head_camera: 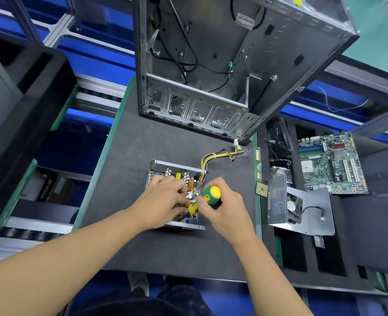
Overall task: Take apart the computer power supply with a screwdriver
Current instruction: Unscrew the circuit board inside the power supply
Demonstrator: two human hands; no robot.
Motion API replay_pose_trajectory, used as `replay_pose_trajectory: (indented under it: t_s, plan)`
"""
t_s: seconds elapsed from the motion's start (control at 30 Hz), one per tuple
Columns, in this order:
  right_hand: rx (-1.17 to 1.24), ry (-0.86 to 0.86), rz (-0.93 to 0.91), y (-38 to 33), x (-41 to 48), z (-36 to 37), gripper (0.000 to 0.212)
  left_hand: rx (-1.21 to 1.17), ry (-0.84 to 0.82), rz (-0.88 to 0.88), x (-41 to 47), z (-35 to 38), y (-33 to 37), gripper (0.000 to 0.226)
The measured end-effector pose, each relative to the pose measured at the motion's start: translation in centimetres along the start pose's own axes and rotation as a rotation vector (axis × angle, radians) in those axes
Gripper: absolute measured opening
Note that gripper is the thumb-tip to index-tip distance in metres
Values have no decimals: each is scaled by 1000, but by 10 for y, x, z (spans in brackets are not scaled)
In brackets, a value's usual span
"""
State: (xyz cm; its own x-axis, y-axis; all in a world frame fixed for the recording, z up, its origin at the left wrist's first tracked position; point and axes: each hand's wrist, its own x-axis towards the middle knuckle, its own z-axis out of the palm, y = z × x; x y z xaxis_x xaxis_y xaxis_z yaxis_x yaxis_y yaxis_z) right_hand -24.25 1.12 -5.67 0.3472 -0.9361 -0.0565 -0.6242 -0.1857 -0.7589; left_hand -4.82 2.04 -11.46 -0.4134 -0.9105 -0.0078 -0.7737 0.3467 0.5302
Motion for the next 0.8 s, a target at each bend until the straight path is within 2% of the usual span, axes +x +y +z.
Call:
replay_pose_trajectory:
  t_s: [0.17,0.23,0.4,0.5,0.63,0.7,0.8]
  plan:
    - [-19,-158,-22,-9,-1,-11,25,-3,-10,-2,-2,0,-1,7]
    - [-95,-226,-56,-11,-1,-21,26,-26,-9,8,-2,0,-2,8]
    - [-323,-110,74,-24,-2,-19,43,-50,33,30,-3,0,-1,7]
    - [-333,-143,116,-33,-4,-7,39,-60,4,38,-3,0,-3,17]
    - [-407,-326,-16,-44,-1,-15,29,-14,-26,35,0,-1,-4,12]
    - [-466,-402,-30,-49,2,-22,26,-33,-17,28,-1,0,-3,21]
    - [-603,-397,59,-57,8,-23,35,-92,39,31,-5,-1,-2,27]
